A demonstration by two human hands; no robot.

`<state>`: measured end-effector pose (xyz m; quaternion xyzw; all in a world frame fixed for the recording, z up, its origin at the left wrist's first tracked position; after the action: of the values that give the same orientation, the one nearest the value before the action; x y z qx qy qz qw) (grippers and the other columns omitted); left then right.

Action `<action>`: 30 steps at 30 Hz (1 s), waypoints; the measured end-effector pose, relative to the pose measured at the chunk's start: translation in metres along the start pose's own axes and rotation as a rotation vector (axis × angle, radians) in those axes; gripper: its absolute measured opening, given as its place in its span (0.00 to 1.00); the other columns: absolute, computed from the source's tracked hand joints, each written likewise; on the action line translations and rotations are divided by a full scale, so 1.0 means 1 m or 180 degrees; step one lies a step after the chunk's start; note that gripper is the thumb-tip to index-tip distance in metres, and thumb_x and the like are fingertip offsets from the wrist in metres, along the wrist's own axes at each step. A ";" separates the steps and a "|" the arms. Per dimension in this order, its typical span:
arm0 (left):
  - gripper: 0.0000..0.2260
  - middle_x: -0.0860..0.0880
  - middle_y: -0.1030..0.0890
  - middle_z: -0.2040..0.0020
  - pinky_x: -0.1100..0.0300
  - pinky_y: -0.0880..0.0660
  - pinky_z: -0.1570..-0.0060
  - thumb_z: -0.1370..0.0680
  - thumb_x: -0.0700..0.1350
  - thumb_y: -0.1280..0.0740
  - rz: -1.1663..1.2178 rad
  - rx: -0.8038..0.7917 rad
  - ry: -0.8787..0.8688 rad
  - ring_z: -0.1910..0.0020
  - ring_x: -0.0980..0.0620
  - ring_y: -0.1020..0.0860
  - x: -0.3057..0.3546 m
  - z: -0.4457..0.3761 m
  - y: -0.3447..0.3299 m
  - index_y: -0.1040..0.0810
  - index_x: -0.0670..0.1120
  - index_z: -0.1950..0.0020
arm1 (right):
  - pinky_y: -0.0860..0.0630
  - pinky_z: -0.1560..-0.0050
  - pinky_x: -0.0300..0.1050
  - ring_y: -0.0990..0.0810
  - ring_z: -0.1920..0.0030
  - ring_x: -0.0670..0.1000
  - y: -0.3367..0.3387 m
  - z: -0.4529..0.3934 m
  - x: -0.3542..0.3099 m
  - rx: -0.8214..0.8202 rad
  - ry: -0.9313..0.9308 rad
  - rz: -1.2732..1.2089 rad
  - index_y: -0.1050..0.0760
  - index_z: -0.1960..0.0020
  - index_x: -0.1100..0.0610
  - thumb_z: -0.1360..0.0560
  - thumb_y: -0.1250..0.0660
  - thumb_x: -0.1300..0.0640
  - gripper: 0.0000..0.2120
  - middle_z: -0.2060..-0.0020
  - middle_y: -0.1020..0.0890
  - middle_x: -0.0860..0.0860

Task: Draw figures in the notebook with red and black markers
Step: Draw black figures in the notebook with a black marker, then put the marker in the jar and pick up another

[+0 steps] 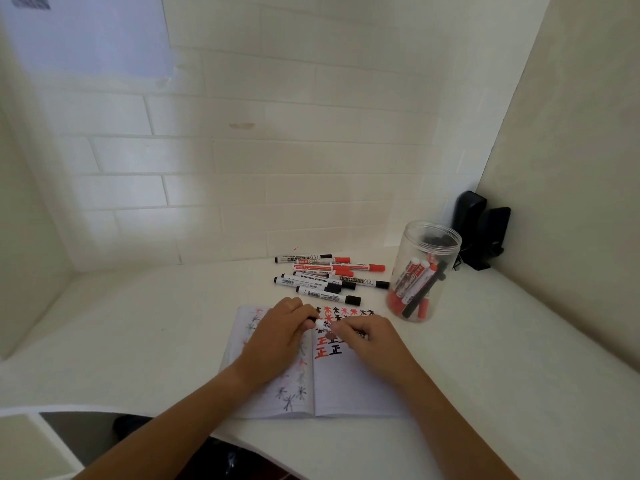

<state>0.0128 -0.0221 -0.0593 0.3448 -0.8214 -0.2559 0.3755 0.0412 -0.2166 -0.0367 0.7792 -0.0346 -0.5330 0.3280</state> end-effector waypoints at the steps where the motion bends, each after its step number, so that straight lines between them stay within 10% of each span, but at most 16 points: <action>1: 0.19 0.57 0.27 0.54 0.63 0.31 0.54 0.15 0.58 0.49 0.0013 -0.0053 -0.0022 0.54 0.61 0.30 0.000 0.000 -0.001 0.23 0.49 0.44 | 0.31 0.65 0.38 0.25 0.70 0.42 0.000 0.000 0.000 0.0002 0.0066 -0.0017 0.12 0.53 0.49 0.19 0.31 0.49 0.10 0.70 0.18 0.41; 7: 0.16 0.61 0.28 0.56 0.66 0.32 0.55 0.16 0.61 0.52 0.0115 -0.0330 0.0023 0.55 0.64 0.29 -0.004 0.002 -0.007 0.28 0.56 0.47 | 0.29 0.64 0.50 0.26 0.70 0.49 0.000 0.003 0.006 0.0125 0.0651 0.0423 0.15 0.56 0.55 0.19 0.32 0.46 0.15 0.68 0.17 0.50; 12: 0.25 0.53 0.22 0.53 0.57 0.27 0.51 0.17 0.64 0.53 0.0326 -0.0321 0.0164 0.53 0.55 0.26 -0.003 0.001 -0.006 0.24 0.48 0.46 | 0.29 0.64 0.35 0.21 0.66 0.46 0.002 0.000 0.002 0.0233 0.0694 0.0618 0.16 0.54 0.51 0.20 0.30 0.49 0.08 0.65 0.18 0.43; 19: 0.16 0.59 0.26 0.46 0.56 0.30 0.43 0.16 0.60 0.49 -0.0216 -0.0263 0.0355 0.46 0.59 0.30 -0.003 -0.001 -0.008 0.27 0.54 0.40 | 0.15 0.51 0.47 0.13 0.49 0.52 0.016 -0.003 0.003 0.1080 -0.0418 -0.1738 0.20 0.46 0.56 0.23 0.26 0.63 0.08 0.51 0.14 0.50; 23: 0.31 0.59 0.39 0.24 0.55 0.49 0.23 0.19 0.67 0.51 -0.0370 -0.0538 0.0751 0.22 0.58 0.45 -0.006 0.002 -0.013 0.43 0.53 0.20 | 0.17 0.53 0.44 0.15 0.55 0.47 0.040 -0.002 -0.015 0.1612 -0.0054 -0.1085 0.21 0.44 0.53 0.19 0.32 0.60 0.05 0.54 0.14 0.51; 30: 0.34 0.53 0.45 0.18 0.52 0.59 0.21 0.23 0.68 0.59 -0.0890 -0.1066 0.0755 0.19 0.56 0.53 -0.007 0.003 -0.017 0.41 0.56 0.20 | 0.25 0.54 0.29 0.17 0.55 0.46 0.126 -0.002 -0.089 0.3469 0.1138 -0.0018 0.28 0.36 0.56 0.16 0.34 0.57 0.10 0.51 0.17 0.49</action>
<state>0.0202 -0.0268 -0.0753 0.4157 -0.6620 -0.3958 0.4821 0.0421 -0.2786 0.1046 0.9138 -0.2464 -0.2990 -0.1217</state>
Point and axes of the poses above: each hand's wrist, its own z-axis away from the middle knuckle, its own y-axis out of the back of the hand, x = y × z, the point moved 3 cm from there along -z, towards the middle knuckle
